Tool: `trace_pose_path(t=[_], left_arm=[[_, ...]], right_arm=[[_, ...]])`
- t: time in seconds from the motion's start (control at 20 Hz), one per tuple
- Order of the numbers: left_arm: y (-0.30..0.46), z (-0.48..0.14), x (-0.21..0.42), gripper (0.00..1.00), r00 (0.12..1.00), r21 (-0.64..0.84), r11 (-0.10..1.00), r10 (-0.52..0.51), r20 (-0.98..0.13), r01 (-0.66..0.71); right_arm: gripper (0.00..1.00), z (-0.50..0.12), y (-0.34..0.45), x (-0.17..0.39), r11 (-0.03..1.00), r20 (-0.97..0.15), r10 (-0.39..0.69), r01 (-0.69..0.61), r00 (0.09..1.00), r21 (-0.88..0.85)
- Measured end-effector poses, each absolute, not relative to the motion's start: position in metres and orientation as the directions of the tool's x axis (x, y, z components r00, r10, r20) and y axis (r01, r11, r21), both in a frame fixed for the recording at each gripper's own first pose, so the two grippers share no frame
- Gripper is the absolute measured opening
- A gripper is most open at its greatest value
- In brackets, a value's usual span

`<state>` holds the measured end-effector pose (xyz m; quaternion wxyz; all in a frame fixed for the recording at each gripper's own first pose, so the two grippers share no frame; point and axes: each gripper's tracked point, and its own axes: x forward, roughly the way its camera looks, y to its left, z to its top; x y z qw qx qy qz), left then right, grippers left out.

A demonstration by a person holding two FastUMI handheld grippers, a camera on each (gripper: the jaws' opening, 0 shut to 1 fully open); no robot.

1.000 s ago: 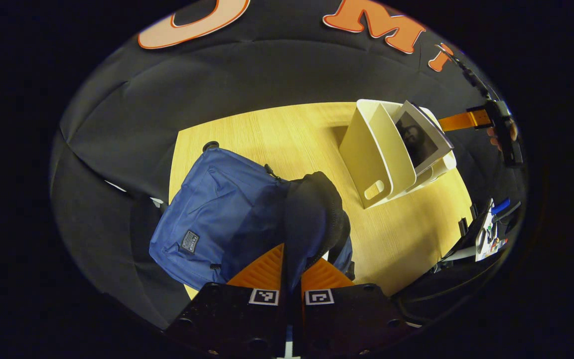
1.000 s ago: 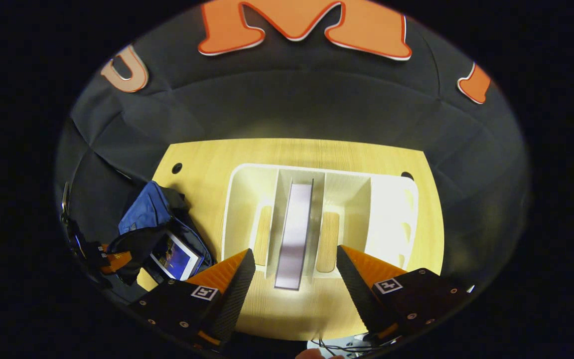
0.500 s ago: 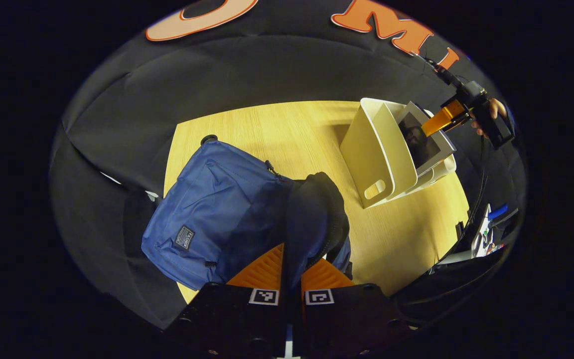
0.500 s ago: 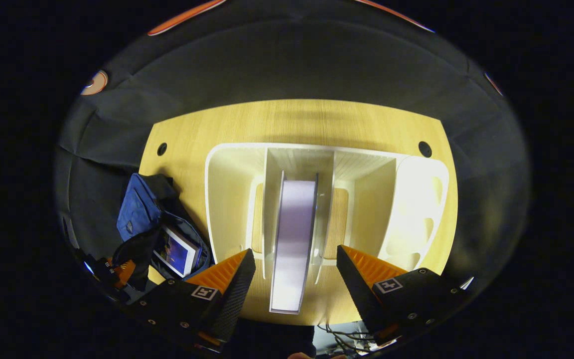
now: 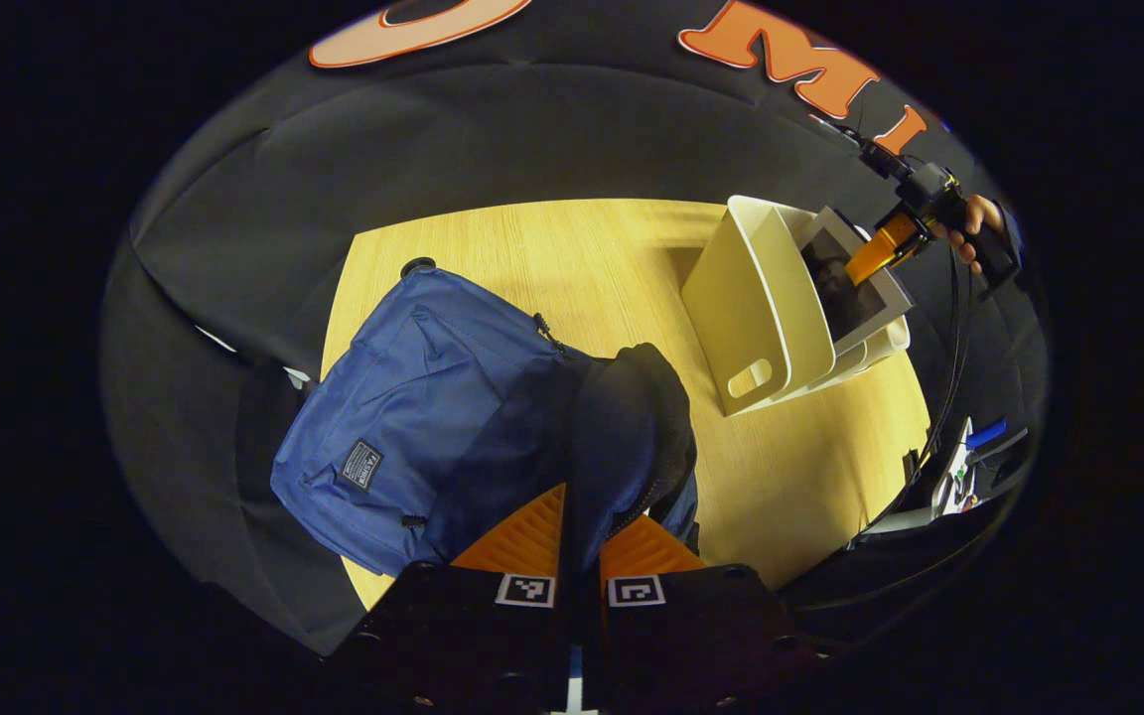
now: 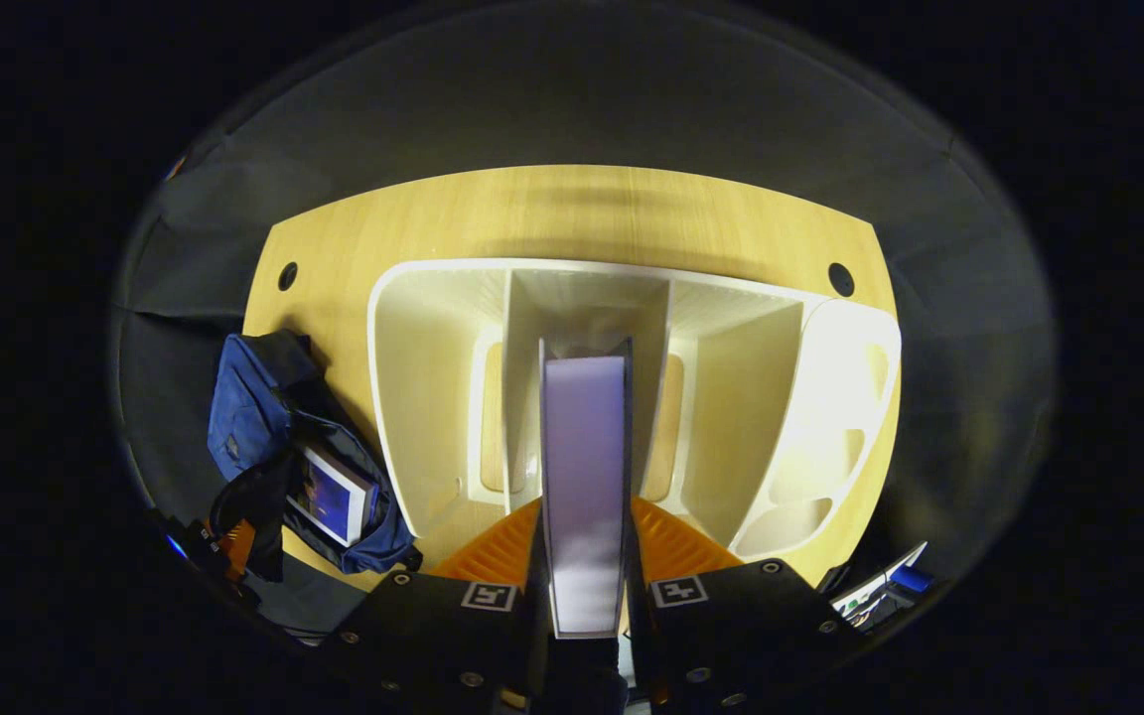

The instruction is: Open the schoolbag, grab two books from the bookshelf and put them into the schoolbag.

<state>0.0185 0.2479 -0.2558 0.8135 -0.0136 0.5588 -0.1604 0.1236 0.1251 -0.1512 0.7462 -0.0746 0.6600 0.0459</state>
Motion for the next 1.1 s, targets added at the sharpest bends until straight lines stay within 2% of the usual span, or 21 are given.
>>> trace_pose_path(t=[0.3, 0.35, 0.4, 0.85, 1.1], left_arm=[[0.248, -0.255, 0.019, 0.05, 0.324, -0.204, 0.946, -0.281, -0.903, 0.251], [0.249, -0.255, 0.019, 0.05, 0.325, -0.202, 0.946, -0.280, -0.903, 0.255], [0.249, -0.255, 0.019, 0.05, 0.325, -0.199, 0.945, -0.280, -0.903, 0.260], [0.250, -0.256, 0.019, 0.05, 0.321, -0.180, 0.937, -0.276, -0.906, 0.299], [0.251, -0.255, 0.020, 0.05, 0.329, -0.172, 0.938, -0.272, -0.904, 0.302]], right_arm=[[0.29, -0.122, 0.121, 0.109, 0.987, -0.991, -0.013, -0.155, 0.134, -0.034], [0.37, -0.114, 0.119, 0.107, 0.987, -0.990, -0.005, -0.156, 0.143, -0.027], [0.29, -0.102, 0.115, 0.105, 0.988, -0.987, -0.002, -0.151, 0.159, -0.026], [0.29, -0.005, 0.101, 0.063, 0.987, -0.954, 0.049, -0.163, 0.296, 0.000], [0.28, 0.021, 0.107, 0.039, 0.985, -0.918, 0.154, -0.130, 0.366, 0.114]])
